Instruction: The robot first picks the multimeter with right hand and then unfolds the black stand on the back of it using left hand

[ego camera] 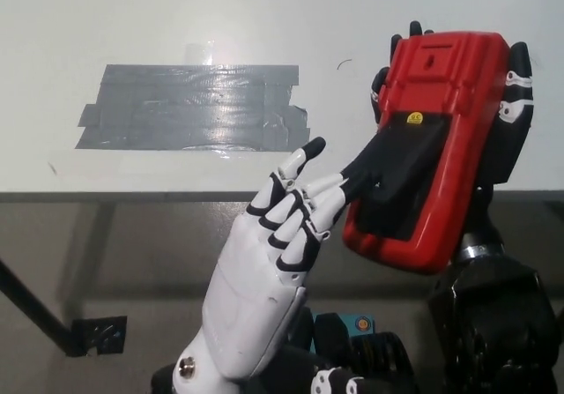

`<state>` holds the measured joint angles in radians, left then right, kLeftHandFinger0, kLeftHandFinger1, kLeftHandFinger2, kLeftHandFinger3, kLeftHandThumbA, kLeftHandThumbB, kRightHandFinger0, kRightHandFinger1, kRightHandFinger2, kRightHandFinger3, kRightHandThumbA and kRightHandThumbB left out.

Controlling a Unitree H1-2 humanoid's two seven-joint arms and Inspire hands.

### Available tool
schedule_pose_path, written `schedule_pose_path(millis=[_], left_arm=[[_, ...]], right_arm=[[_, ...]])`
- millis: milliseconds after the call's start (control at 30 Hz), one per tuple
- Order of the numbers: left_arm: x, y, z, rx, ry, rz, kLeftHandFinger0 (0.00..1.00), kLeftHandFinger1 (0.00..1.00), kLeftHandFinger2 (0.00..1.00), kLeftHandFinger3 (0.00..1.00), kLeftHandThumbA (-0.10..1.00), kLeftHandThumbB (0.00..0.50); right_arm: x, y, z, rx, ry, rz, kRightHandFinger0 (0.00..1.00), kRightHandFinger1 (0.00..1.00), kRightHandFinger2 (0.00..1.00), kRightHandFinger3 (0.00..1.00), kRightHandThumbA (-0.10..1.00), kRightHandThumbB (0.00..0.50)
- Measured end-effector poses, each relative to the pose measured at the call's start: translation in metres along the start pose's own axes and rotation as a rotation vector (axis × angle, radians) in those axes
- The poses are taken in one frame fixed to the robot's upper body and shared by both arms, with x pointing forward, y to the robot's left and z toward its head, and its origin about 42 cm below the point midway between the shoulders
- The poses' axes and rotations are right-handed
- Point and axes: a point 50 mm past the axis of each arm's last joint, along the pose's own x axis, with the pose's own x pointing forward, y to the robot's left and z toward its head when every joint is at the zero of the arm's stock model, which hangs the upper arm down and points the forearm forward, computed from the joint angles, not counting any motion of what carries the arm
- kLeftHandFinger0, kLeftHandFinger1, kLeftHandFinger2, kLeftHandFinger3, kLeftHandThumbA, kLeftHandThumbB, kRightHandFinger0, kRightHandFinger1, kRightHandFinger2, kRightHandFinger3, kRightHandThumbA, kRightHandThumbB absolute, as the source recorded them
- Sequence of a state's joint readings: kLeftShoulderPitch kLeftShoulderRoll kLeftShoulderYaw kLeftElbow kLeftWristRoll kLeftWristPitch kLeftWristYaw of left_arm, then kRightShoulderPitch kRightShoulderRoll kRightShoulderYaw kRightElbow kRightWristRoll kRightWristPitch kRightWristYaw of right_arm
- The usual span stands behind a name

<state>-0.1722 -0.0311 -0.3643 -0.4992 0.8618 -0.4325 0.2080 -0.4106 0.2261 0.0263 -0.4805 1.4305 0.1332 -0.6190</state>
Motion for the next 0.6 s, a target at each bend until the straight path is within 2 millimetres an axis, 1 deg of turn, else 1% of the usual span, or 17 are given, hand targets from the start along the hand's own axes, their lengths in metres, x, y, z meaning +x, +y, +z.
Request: schedule_pose_path(millis=[33, 67, 100, 167, 233, 267, 367, 400, 433, 467, 533, 567, 600], left_arm=[[0.000, 0.000, 0.000, 0.000, -0.004, 0.005, 1.00, 0.45, 0.50, 1.00, 1.00, 0.389], [0.000, 0.000, 0.001, 0.000, -0.007, 0.008, 1.00, 0.39, 0.42, 1.00, 1.00, 0.403], [0.000, -0.001, 0.001, -0.003, -0.010, 0.008, 1.00, 0.35, 0.38, 1.00, 1.00, 0.415], [-0.002, -0.003, 0.003, -0.015, -0.016, 0.000, 1.00, 0.30, 0.34, 1.00, 1.00, 0.422], [-0.003, -0.004, 0.003, -0.023, -0.020, -0.011, 1.00, 0.27, 0.32, 1.00, 1.00, 0.435], [-0.004, -0.005, 0.003, -0.025, -0.021, -0.016, 1.00, 0.26, 0.32, 1.00, 1.00, 0.433], [-0.007, -0.006, 0.004, -0.036, -0.023, -0.030, 0.97, 0.25, 0.29, 1.00, 1.00, 0.415], [-0.008, -0.007, 0.005, -0.042, -0.024, -0.036, 0.96, 0.25, 0.29, 1.00, 1.00, 0.417], [-0.009, -0.007, 0.005, -0.048, -0.024, -0.040, 0.96, 0.24, 0.28, 1.00, 1.00, 0.404], [-0.009, -0.008, 0.005, -0.049, -0.023, -0.042, 0.96, 0.26, 0.27, 1.00, 1.00, 0.403], [-0.012, -0.007, 0.005, -0.059, -0.016, -0.037, 0.95, 0.26, 0.26, 1.00, 1.00, 0.397], [-0.015, -0.007, 0.005, -0.063, -0.008, -0.034, 0.95, 0.27, 0.26, 1.00, 1.00, 0.397], [-0.017, -0.007, 0.005, -0.066, 0.001, -0.032, 0.96, 0.27, 0.26, 1.00, 1.00, 0.390]], right_arm=[[0.000, 0.000, 0.000, 0.004, 0.001, 0.001, 0.00, 0.46, 0.82, 1.00, -0.10, 0.066], [0.001, 0.001, 0.000, 0.008, 0.003, 0.003, 0.00, 0.47, 0.82, 1.00, -0.10, 0.065], [0.001, 0.001, -0.001, 0.011, 0.006, 0.004, 0.00, 0.47, 0.82, 1.00, -0.10, 0.064], [0.001, 0.002, -0.001, 0.016, 0.008, 0.005, 0.00, 0.47, 0.82, 1.00, -0.10, 0.062], [0.001, 0.002, -0.001, 0.019, 0.010, 0.005, 0.00, 0.48, 0.82, 1.00, -0.10, 0.060], [0.001, 0.003, -0.001, 0.021, 0.010, 0.005, 0.00, 0.48, 0.83, 1.00, -0.10, 0.055], [0.001, 0.003, -0.001, 0.023, 0.011, 0.008, 0.00, 0.47, 0.83, 1.00, -0.10, 0.059], [0.001, 0.004, -0.001, 0.024, 0.011, 0.009, 0.00, 0.47, 0.83, 1.00, -0.10, 0.059], [0.001, 0.004, -0.001, 0.025, 0.011, 0.010, 0.00, 0.47, 0.83, 1.00, -0.10, 0.059], [0.001, 0.004, -0.001, 0.026, 0.012, 0.011, 0.00, 0.46, 0.82, 1.00, -0.10, 0.049], [0.000, 0.005, -0.001, 0.033, 0.013, 0.014, 0.00, 0.44, 0.81, 1.00, -0.10, 0.042], [-0.001, 0.006, -0.001, 0.036, 0.013, 0.016, 0.00, 0.40, 0.79, 1.00, -0.10, 0.031], [-0.001, 0.006, -0.001, 0.038, 0.012, 0.017, 0.00, 0.38, 0.78, 1.00, -0.10, 0.038]])
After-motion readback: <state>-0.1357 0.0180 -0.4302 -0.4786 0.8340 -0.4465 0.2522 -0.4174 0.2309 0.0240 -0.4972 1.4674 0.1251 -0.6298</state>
